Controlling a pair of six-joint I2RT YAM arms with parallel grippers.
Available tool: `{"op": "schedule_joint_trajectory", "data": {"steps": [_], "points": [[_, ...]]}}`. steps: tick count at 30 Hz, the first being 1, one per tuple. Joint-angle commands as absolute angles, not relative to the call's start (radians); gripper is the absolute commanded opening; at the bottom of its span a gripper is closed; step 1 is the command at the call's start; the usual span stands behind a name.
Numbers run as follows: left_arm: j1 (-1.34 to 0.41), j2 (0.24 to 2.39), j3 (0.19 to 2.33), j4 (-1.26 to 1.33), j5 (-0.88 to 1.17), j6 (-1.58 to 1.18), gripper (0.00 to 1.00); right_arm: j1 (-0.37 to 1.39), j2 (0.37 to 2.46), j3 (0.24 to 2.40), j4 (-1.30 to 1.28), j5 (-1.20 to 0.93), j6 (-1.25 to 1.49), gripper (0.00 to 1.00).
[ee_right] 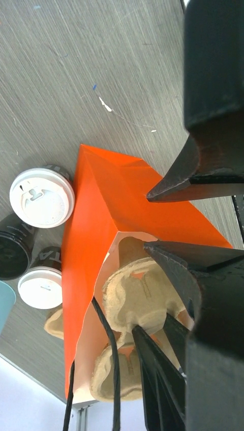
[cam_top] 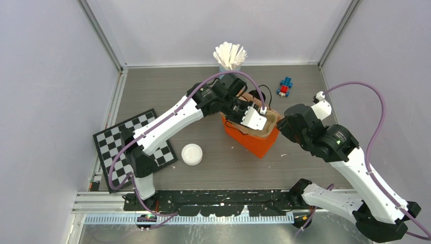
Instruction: Pack the takeout coffee
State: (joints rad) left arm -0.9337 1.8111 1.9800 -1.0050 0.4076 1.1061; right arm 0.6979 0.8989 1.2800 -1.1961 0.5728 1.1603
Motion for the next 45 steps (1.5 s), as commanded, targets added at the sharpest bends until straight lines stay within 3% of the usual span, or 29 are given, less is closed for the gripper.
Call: {"op": "schedule_joint_trajectory", "data": {"steps": [1,7,10,19,45], "points": [[-0.922,1.81,2.0,-1.002,0.393,1.112,0.29,0.694,0.907,1.273,-1.145,0.578,1.131,0.39],[-0.922,1.808,1.997,-1.007,0.396,1.112,0.28,0.694,0.906,1.245,-1.118,0.598,1.092,0.36],[-0.922,1.809,1.997,-1.007,0.39,1.113,0.28,0.693,0.889,1.227,-1.118,0.594,1.093,0.24],[-0.907,1.813,2.005,-1.007,0.385,1.111,0.28,0.694,0.854,1.178,-1.066,0.566,0.933,0.01],[-0.905,1.863,1.979,-0.949,0.607,1.169,0.39,0.694,0.849,1.135,-0.939,0.403,0.827,0.0]]}}
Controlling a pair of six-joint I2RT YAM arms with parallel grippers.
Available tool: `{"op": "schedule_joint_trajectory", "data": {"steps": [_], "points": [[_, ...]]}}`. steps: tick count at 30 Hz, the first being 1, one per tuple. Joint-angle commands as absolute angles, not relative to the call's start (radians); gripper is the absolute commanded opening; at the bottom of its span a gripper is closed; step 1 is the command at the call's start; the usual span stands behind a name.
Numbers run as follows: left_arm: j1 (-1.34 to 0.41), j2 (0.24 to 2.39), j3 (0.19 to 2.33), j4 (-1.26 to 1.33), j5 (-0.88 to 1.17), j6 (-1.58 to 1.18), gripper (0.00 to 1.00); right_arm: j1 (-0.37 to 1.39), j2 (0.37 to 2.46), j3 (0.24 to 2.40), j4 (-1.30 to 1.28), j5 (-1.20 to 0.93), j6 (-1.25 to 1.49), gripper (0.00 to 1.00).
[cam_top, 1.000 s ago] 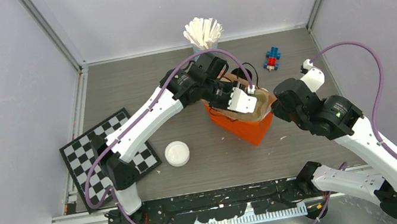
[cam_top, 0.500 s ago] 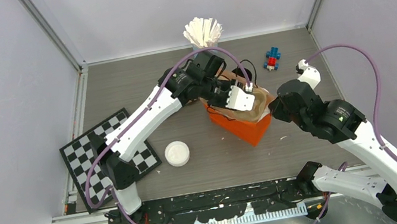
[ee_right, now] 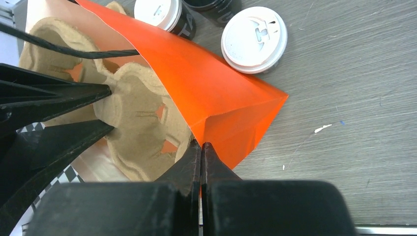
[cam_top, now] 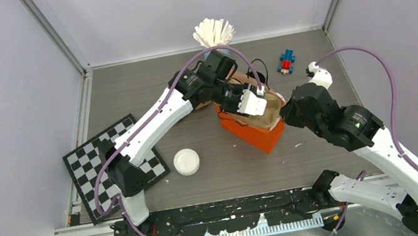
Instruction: Pack the takeout coffee
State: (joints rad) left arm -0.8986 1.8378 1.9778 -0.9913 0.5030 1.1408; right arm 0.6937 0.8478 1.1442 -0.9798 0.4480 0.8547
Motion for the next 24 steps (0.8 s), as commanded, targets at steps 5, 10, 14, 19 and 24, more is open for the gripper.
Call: {"op": "schedule_joint_trajectory", "data": {"steps": [5,10,14,19,24], "points": [[-0.905,1.895,2.004,-0.952,0.611,1.168,0.46,0.694,0.851,1.143,-0.938,0.399,0.813,0.0],[-0.913,1.878,1.984,-0.892,0.548,1.159,0.64,0.694,0.854,1.148,-0.945,0.398,0.803,0.04],[-0.914,1.845,1.956,-0.835,0.5,1.125,0.72,0.694,0.848,1.144,-0.96,0.396,0.802,0.05],[-0.914,1.798,1.904,-0.772,0.475,1.092,0.82,0.693,0.831,1.128,-0.97,0.392,0.806,0.12],[-0.916,1.775,1.889,-0.776,0.469,1.08,0.95,0.694,0.824,1.132,-0.98,0.4,0.818,0.17]]}}
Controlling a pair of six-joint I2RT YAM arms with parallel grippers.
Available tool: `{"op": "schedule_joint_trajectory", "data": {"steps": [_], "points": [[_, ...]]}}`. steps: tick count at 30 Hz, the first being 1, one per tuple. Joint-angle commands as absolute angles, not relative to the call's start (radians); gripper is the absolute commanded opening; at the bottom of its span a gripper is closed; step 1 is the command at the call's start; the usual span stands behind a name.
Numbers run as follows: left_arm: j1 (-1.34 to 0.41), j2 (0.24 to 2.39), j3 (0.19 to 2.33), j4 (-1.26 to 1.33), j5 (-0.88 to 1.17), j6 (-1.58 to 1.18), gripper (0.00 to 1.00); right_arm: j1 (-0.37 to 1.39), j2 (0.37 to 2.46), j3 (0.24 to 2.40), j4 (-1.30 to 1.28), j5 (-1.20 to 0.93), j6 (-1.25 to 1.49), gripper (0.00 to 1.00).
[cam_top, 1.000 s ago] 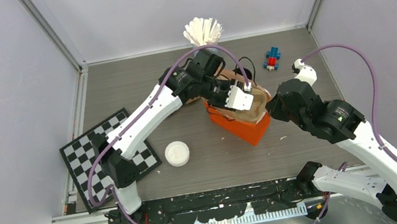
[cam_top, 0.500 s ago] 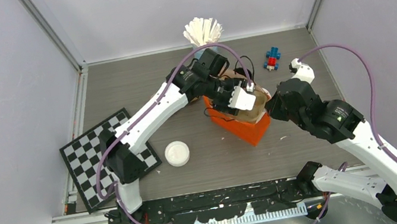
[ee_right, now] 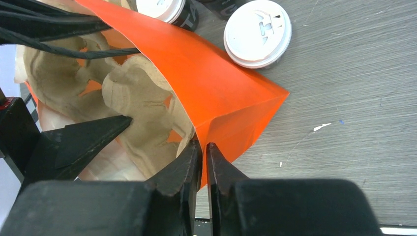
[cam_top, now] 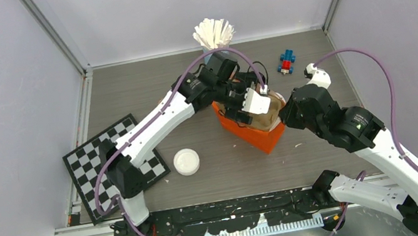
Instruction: Pack the takeout coffee
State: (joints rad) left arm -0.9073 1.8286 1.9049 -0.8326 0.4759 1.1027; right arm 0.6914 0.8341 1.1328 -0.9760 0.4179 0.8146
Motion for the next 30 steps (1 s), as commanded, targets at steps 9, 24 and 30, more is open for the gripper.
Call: {"op": "schedule_joint_trajectory", "data": {"steps": [9,24,30], "points": [[-0.916,1.705,1.809,-0.654,0.454,1.014,1.0,0.694,0.816,1.14,-0.992,0.403,0.818,0.01],[-0.916,1.675,1.871,-0.738,0.566,0.824,1.0,0.694,0.773,1.19,-1.043,0.322,0.861,0.0],[-0.916,1.648,1.91,-0.762,0.619,0.63,1.0,0.693,0.719,1.168,-1.068,0.236,0.919,0.0]]}}
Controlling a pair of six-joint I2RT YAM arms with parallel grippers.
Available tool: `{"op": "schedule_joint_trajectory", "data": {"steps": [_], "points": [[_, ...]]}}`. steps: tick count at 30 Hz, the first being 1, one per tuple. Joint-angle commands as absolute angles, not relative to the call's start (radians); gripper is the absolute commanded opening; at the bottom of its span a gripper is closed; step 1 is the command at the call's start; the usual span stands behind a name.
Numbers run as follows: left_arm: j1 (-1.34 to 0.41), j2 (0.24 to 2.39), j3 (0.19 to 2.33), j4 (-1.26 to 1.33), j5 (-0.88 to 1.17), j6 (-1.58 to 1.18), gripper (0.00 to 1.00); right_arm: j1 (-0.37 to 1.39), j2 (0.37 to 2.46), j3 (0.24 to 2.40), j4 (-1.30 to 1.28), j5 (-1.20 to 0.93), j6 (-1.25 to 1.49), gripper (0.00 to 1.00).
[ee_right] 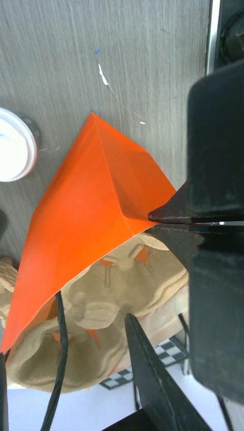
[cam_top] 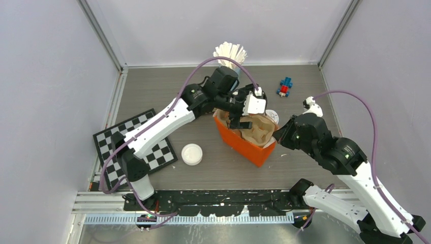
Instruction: Pack the takeout coffee
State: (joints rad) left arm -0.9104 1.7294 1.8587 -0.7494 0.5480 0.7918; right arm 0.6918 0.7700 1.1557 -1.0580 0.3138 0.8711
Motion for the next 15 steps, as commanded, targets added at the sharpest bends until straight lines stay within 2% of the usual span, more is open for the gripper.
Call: {"op": "schedule_joint_trajectory", "data": {"steps": [1,7,11,12,15], "points": [[-0.916,1.638,1.905,-0.751,0.618,0.596,1.0,0.694,0.707,1.155,-1.064,0.215,0.93,0.0],[-0.916,1.575,1.844,-0.725,0.554,0.466,1.0,0.694,0.66,1.109,-1.052,0.18,0.931,0.0],[-0.911,1.566,1.89,-0.762,0.361,0.286,1.0,0.695,0.669,1.118,-1.062,0.173,0.929,0.0],[-0.903,1.58,1.931,-0.808,0.341,0.261,0.98,0.695,0.67,1.117,-1.062,0.173,0.928,0.0],[-0.866,1.628,2.051,-0.953,0.339,0.192,0.85,0.694,0.67,1.115,-1.064,0.17,0.921,0.03]]}}
